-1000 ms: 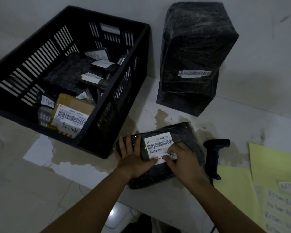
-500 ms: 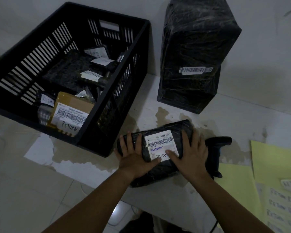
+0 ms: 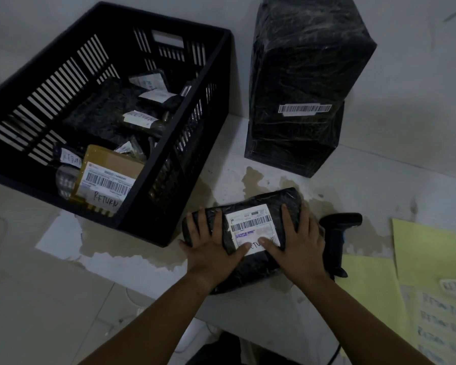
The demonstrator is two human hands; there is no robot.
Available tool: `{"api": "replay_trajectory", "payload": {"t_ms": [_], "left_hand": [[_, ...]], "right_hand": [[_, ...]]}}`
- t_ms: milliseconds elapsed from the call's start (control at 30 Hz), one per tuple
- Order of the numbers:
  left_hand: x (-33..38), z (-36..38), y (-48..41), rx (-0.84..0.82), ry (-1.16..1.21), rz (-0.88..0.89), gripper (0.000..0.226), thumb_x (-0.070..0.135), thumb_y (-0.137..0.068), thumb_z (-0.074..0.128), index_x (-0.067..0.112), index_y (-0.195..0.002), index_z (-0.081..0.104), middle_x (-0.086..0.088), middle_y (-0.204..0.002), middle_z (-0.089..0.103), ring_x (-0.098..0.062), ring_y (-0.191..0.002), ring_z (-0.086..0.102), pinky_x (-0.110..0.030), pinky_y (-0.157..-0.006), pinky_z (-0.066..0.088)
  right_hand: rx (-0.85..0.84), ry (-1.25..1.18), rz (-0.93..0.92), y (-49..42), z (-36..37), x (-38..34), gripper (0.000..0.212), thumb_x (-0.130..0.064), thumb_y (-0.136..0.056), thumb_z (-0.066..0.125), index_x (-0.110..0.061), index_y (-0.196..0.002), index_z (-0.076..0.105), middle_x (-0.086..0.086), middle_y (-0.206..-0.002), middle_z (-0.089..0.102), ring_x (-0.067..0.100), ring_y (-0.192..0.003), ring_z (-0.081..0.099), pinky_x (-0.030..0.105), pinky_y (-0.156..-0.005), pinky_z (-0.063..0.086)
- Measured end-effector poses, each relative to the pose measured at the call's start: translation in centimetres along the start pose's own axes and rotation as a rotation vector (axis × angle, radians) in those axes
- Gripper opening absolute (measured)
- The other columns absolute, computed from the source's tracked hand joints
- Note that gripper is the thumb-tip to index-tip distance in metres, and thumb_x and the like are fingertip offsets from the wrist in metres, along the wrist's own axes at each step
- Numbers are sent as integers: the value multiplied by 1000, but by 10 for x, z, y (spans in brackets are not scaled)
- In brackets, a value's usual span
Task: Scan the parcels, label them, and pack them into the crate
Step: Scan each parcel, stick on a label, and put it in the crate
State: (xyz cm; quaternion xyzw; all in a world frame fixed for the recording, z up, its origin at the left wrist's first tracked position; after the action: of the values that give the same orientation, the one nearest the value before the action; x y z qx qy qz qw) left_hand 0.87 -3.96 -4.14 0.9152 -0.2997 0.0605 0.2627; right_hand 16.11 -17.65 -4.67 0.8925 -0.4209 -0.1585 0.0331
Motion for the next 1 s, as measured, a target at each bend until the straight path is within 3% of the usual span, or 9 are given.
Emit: {"api": "replay_trajectory", "payload": {"t_ms": [100,167,267,433,500,667,767,900,1000], "left_hand": [[0,2,-1,16,-16,17,101,84,-87,32,31,-160,-13,-5,-164,-31,-34,-147,-36,-69,-119,9],[-2,4,-3,32,-4,25,95,80,-90,29,30,-160,-11,-4,-165,-29,-34,-147,-36,-69,-119,10],[-6,8,-3,63,16,30,102,89,-77,15,33,-160,-7,-2,-166,-26,-30,-147,-35,-69,-119,13],[-5,12,-3,93,-11,18,128,104,-57,20,32,-160,-4,-3,-166,-22,-33,-149,-31,-70,-116,18],[-6,12,-4,79,-29,16,127,102,-57,17,31,-160,-5,-4,-165,-24,-34,-148,-32,-70,-116,17],[-9,14,-5,69,-9,44,109,91,-70,16,34,-159,-9,-2,-165,-28,-32,-147,-36,-70,-119,11],[-9,15,-5,83,41,21,103,90,-73,14,38,-159,-8,3,-165,-26,-27,-148,-36,-68,-119,12],[-4,16,-5,119,48,-9,110,96,-67,11,38,-159,-8,2,-166,-24,-26,-149,-33,-69,-119,12],[-4,15,-4,111,33,-3,106,91,-71,8,36,-160,-4,-1,-168,-20,-30,-150,-30,-68,-120,12]], "right_hand": [[-11,9,4,-1,0,-2,85,-76,-88,33,-32,-157,9,12,-164,-1,36,-148,8,58,-113,21],[14,1,11,-2,-1,-2,80,-75,-89,25,-31,-156,17,15,-163,6,39,-146,14,60,-111,24],[-3,-27,23,1,-4,-2,84,-76,-83,16,-34,-156,16,12,-164,6,37,-147,12,60,-111,25],[-63,-68,19,1,-5,3,105,-92,-67,26,-43,-154,-2,3,-164,-10,29,-149,1,57,-114,17],[-60,-53,6,0,-5,2,105,-92,-67,25,-41,-155,1,5,-164,-7,31,-148,4,58,-113,20],[-36,-76,-13,-2,-7,6,85,-72,-86,46,-35,-156,16,9,-163,4,34,-147,13,58,-110,26],[-52,-67,13,-2,-9,5,81,-70,-88,44,-38,-155,12,8,-163,2,31,-147,9,56,-112,24],[-100,-80,46,-3,-13,0,93,-78,-81,46,-43,-154,2,3,-163,-7,31,-148,4,54,-114,19],[-107,-79,34,-4,-13,-2,86,-72,-87,46,-40,-155,5,6,-163,-4,32,-148,5,55,-113,20]]}}
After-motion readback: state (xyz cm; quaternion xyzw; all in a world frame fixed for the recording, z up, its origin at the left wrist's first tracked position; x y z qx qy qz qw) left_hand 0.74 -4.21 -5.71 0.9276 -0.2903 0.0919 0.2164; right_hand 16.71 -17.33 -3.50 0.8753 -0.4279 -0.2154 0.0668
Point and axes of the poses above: each hand's wrist, its own y-axis away from the middle knuckle, its own z-axis out of the palm, x = y × z, the point moved 1 cm from there along -y, towards the middle knuckle
